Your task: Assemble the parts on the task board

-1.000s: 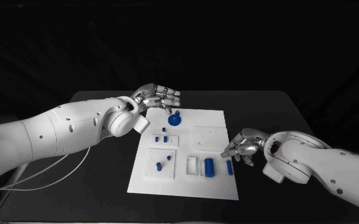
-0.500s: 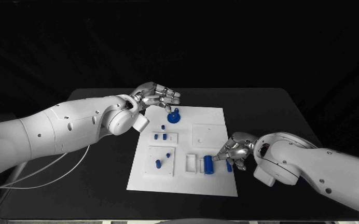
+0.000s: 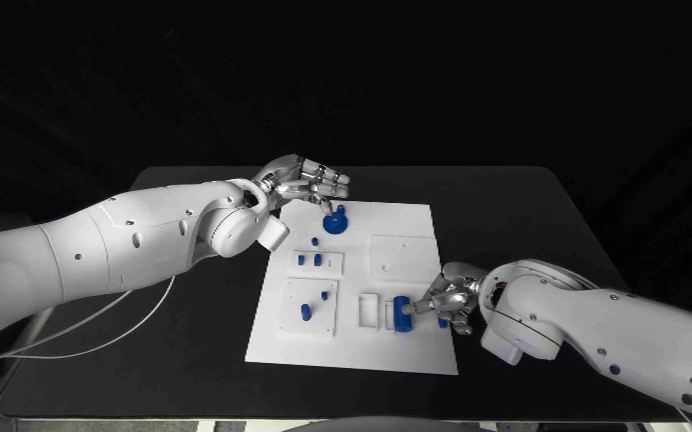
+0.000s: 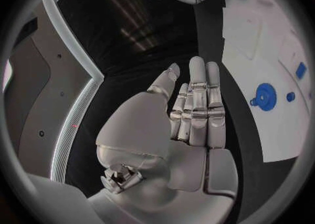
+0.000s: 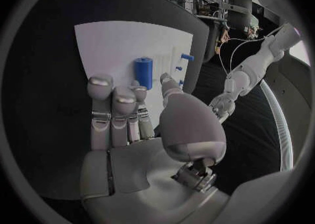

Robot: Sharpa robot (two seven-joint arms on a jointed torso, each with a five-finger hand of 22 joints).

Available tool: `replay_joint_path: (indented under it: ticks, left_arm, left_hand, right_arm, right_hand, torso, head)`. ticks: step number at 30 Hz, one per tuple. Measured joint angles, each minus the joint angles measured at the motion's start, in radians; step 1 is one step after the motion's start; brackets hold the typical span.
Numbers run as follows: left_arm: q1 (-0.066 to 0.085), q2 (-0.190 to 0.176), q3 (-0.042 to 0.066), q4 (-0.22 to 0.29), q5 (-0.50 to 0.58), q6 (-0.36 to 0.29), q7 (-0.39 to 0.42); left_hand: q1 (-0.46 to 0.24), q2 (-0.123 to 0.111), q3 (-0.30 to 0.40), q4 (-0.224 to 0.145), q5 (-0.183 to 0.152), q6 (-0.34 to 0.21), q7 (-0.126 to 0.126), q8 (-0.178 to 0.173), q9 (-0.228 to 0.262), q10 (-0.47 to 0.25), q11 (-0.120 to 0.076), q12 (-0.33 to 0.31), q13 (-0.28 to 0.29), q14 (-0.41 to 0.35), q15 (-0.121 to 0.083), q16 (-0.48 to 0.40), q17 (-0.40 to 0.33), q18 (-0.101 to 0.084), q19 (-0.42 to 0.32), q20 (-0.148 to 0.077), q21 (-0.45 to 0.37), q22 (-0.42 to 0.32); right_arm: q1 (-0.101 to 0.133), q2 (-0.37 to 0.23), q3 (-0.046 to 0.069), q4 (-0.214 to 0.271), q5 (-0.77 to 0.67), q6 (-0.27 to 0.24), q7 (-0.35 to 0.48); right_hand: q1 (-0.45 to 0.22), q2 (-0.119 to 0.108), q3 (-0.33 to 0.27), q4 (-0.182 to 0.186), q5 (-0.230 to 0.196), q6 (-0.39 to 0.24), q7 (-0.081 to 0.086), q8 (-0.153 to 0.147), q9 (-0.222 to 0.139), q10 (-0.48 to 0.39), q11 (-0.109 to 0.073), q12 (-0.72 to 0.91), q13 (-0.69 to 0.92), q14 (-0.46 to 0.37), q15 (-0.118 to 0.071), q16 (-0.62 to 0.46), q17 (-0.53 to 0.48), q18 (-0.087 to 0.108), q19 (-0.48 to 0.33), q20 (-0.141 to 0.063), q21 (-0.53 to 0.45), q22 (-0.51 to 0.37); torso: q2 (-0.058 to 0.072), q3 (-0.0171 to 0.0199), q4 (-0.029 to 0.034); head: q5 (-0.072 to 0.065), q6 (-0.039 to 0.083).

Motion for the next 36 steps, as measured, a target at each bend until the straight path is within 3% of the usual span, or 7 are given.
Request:
replay_joint_path:
  ticks: [11, 27, 30, 33, 34, 36]
  left_arm:
    - [0.0, 0.0, 0.0, 0.006, 0.0, 0.004, 0.002]
    - [0.0, -0.002, 0.0, 0.013, 0.0, 0.009, 0.004]
    - [0.0, -0.002, 0.0, 0.013, 0.0, 0.009, 0.004]
    - [0.0, -0.002, 0.0, 0.013, 0.001, 0.01, 0.004]
    - [0.0, -0.002, 0.0, 0.013, 0.001, 0.01, 0.004]
    - [0.0, -0.002, 0.0, 0.013, 0.001, 0.01, 0.004]
  left_hand:
    - [-0.003, -0.003, 0.002, -0.002, 0.0, 0.0, 0.0, 0.0, 0.0, 0.0, 0.0, 0.0, 0.0, 0.0, 0.0, 0.0, 0.0, 0.0, 0.0, 0.0, 0.0, 0.001]
    - [-0.008, 0.0, 0.002, -0.002, 0.0, 0.0, 0.0, 0.0, 0.0, 0.0, 0.0, 0.0, 0.0, 0.0, 0.0, 0.005, 0.0, 0.0, 0.0, 0.0, 0.0, 0.002]
    - [-0.008, 0.0, 0.002, -0.002, 0.0, 0.0, 0.0, 0.0, 0.0, 0.0, 0.0, 0.0, 0.0, 0.0, 0.0, 0.005, 0.0, 0.0, 0.0, 0.0, 0.0, 0.002]
    - [-0.008, 0.0, 0.002, -0.002, 0.0, 0.0, 0.0, 0.0, 0.0, 0.0, 0.0, 0.0, 0.0, 0.0, 0.0, 0.005, 0.0, 0.0, 0.0, 0.0, 0.0, 0.002]
    - [-0.008, 0.0, 0.002, -0.002, 0.0, 0.0, 0.0, 0.0, 0.0, 0.0, 0.0, 0.0, 0.0, 0.0, 0.0, 0.005, 0.0, 0.0, 0.0, 0.0, 0.0, 0.002]
    - [-0.008, 0.0, 0.002, -0.002, 0.0, 0.0, 0.0, 0.0, 0.0, 0.0, 0.0, 0.0, 0.0, 0.0, 0.0, 0.005, 0.0, 0.0, 0.0, 0.0, 0.0, 0.002]
  right_arm:
    - [0.0, 0.044, -0.025, -0.039, -0.01, -0.006, -0.031]
    - [0.006, 0.105, -0.038, -0.085, -0.012, -0.044, -0.026]
    - [0.006, 0.113, -0.041, -0.092, -0.011, -0.049, -0.023]
    - [0.008, 0.117, -0.043, -0.097, -0.011, -0.054, -0.02]
    - [0.008, 0.118, -0.045, -0.099, -0.01, -0.056, -0.019]
    - [0.008, 0.12, -0.046, -0.101, -0.009, -0.06, -0.017]
  right_hand:
    - [-0.004, 0.004, -0.015, 0.007, 0.0, 0.005, -0.005, 0.0, 0.003, 0.009, 0.002, 0.02, 0.023, 0.0, 0.0, 0.007, 0.01, 0.0, 0.0, 0.0, 0.017, 0.0]
    - [-0.004, 0.005, -0.016, 0.001, 0.0, 0.01, -0.006, 0.002, 0.004, 0.013, 0.002, 0.02, 0.031, 0.0, 0.0, 0.012, 0.013, 0.0, 0.0, 0.0, 0.023, 0.0]
    - [0.008, 0.017, 0.009, -0.028, -0.008, 0.011, -0.006, 0.002, 0.004, 0.013, 0.002, 0.02, 0.033, 0.0, 0.0, 0.012, 0.014, 0.0, 0.0, 0.0, 0.023, 0.0]
    - [0.015, 0.023, 0.055, -0.057, -0.057, 0.019, -0.004, 0.002, 0.004, 0.013, 0.002, 0.02, 0.034, 0.0, 0.0, 0.012, 0.014, 0.0, 0.0, 0.0, 0.023, 0.0]
    - [0.016, 0.021, 0.097, -0.066, -0.094, 0.026, -0.007, 0.002, 0.004, 0.013, 0.002, 0.02, 0.034, 0.0, 0.0, 0.012, 0.015, -0.001, 0.0, 0.0, 0.023, 0.0]
    - [0.015, -0.012, 0.215, -0.072, -0.149, 0.035, -0.012, 0.002, 0.005, 0.016, 0.002, 0.02, 0.036, 0.004, -0.003, 0.012, 0.015, -0.002, 0.0, 0.0, 0.023, 0.0]
  torso:
    - [0.0, -0.0019, 0.0006]
    - [0.0, -0.0019, 0.0001]
    - [0.0, -0.0019, -0.0001]
    - [0.0, -0.0019, -0.0001]
    - [0.0, -0.002, -0.0001]
    - [0.0, -0.0022, -0.0003]
  head:
    - [0.006, -0.002]
    - [0.009, -0.005]
    - [0.009, -0.007]
    - [0.008, -0.006]
    - [0.009, -0.004]
    - [0.011, 0.001]
